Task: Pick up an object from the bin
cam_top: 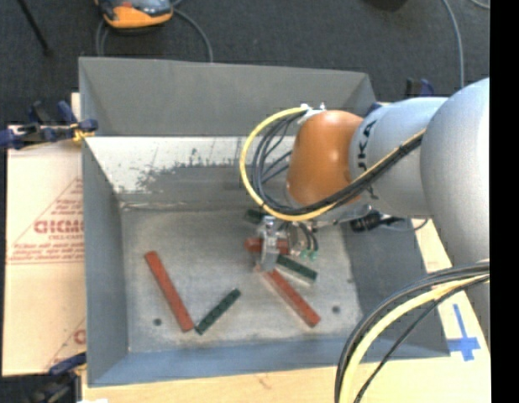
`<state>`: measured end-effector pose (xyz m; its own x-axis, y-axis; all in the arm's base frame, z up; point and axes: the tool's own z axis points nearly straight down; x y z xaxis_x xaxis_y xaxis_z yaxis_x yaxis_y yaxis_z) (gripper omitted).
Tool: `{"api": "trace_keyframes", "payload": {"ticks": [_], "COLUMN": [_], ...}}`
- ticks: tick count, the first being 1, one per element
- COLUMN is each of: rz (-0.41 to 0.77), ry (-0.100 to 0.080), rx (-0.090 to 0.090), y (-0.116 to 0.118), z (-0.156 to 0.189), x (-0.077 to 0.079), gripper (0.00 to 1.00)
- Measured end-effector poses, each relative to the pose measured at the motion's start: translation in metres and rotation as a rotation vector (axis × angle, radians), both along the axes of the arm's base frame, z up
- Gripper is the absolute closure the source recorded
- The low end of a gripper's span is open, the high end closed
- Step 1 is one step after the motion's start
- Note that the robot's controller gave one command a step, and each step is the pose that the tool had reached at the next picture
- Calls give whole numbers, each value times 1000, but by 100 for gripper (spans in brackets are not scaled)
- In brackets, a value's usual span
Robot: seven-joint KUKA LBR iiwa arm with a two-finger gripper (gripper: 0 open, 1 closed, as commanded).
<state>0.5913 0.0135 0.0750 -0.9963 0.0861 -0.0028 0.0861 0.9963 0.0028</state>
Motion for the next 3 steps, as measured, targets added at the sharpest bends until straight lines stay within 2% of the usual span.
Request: {"api": "trace_keyframes", "payload": {"ticks": [1,2,3], "rz": [59,65,77], "ry": [5,3,-1], "rx": [-3,-2,-5], "y": [-7,-15,-33], "z": [32,100,29], "x": [1,3,43], "gripper": [100,100,0]}}
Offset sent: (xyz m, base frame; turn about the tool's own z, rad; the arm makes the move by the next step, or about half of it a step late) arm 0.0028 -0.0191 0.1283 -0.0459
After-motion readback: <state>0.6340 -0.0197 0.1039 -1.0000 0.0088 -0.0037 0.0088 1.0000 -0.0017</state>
